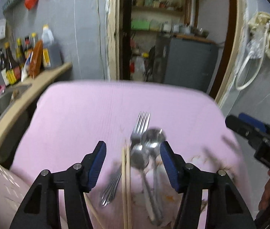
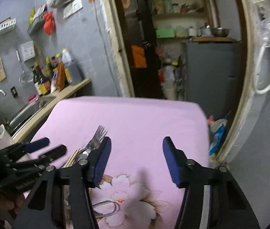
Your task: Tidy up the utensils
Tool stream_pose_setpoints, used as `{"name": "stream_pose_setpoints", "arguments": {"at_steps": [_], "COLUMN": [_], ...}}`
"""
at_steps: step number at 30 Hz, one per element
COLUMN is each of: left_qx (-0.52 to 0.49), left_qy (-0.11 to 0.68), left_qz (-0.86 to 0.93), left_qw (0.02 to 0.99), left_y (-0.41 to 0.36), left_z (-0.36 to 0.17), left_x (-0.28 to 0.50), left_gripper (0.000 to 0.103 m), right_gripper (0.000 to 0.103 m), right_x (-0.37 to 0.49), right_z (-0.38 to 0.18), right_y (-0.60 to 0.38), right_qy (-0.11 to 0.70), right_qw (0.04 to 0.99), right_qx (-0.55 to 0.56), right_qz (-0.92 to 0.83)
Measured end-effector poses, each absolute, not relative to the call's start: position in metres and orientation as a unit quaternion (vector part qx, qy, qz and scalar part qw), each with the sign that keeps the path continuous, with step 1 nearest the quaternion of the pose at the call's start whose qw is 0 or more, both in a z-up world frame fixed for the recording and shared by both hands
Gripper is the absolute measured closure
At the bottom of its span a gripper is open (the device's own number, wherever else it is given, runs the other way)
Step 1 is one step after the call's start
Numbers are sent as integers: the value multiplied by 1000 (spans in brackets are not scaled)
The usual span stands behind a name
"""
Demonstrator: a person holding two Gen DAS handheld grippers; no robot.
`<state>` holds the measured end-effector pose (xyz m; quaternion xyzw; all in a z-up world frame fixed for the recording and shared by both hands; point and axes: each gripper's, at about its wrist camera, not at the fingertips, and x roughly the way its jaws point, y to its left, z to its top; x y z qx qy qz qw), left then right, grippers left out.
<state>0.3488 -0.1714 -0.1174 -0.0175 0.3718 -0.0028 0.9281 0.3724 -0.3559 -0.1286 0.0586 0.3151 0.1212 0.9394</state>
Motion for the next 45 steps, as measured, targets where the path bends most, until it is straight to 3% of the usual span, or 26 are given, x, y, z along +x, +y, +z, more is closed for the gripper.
{"name": "stream_pose_setpoints", "arguments": {"at_steps": [6, 18, 38, 40, 45], "left_qx": [-29, -85, -152, -160, -165], "left_qy": [431, 445, 477, 476, 471], "left_qz": [7, -1, -17, -21, -15], "left_qw": [902, 892, 865, 865, 866], "left_y": [-164, -148, -129, -128, -130], "left_z": [-144, -148, -159, -159, -159], "left_x": [364, 366, 381, 379, 375], "left_gripper": [59, 77, 86, 92, 93], "right_gripper": [67, 72, 79, 79, 83], "right_x": [392, 417, 453, 456, 458], "right_z": [-152, -176, -189, -190, -192], "right_y": [-329, -301, -273, -272, -274], "right_qy": [364, 416, 449, 451, 453], "right_qw": [916, 882, 851, 849, 848], "right_qx": [45, 41, 39, 44, 51], "right_qz": [165, 217, 268, 271, 272]}}
